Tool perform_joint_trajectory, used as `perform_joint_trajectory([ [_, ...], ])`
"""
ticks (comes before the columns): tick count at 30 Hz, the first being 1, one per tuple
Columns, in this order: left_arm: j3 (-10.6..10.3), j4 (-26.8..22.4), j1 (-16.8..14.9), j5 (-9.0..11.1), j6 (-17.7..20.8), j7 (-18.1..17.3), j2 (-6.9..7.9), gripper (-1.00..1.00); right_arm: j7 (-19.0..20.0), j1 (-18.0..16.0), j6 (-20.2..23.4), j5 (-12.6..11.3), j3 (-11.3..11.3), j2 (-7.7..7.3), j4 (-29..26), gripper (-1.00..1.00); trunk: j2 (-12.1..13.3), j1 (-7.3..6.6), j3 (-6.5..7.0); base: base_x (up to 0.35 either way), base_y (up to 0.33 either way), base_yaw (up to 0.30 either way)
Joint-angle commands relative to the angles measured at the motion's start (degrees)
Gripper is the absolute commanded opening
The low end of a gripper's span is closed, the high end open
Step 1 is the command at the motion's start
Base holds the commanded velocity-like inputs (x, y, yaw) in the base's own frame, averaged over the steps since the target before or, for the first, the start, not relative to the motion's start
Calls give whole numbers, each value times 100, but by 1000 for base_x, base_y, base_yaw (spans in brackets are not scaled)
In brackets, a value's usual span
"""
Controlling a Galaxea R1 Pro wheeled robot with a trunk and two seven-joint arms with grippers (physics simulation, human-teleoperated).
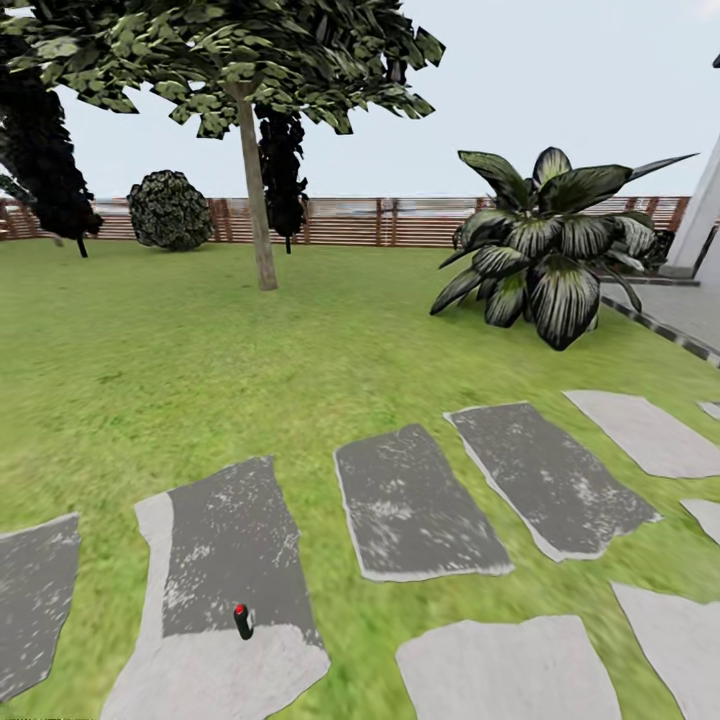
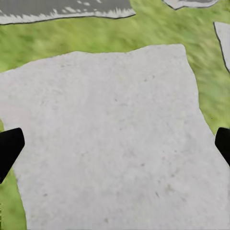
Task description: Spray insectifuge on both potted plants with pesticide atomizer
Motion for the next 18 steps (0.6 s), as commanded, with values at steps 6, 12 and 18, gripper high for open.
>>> perform_joint_trajectory([
  [6, 0, 5, -4, 3, -19, 2, 1, 100, -21, -2, -10, 18, -1, 186, -200, 100, -2, 2, -46, 246, -214, 150],
  [12, 0, 5, -4, 3, -19, 2, 1, 100, -20, -2, -9, 29, -3, 210, -224, 100, -2, 2, -101, 246, -214, 20],
  [18, 0, 5, -4, 4, -19, 2, 3, 100, -15, -2, -8, 33, -1, 212, -217, 100, -2, 2, -156, 246, -214, 2],
])
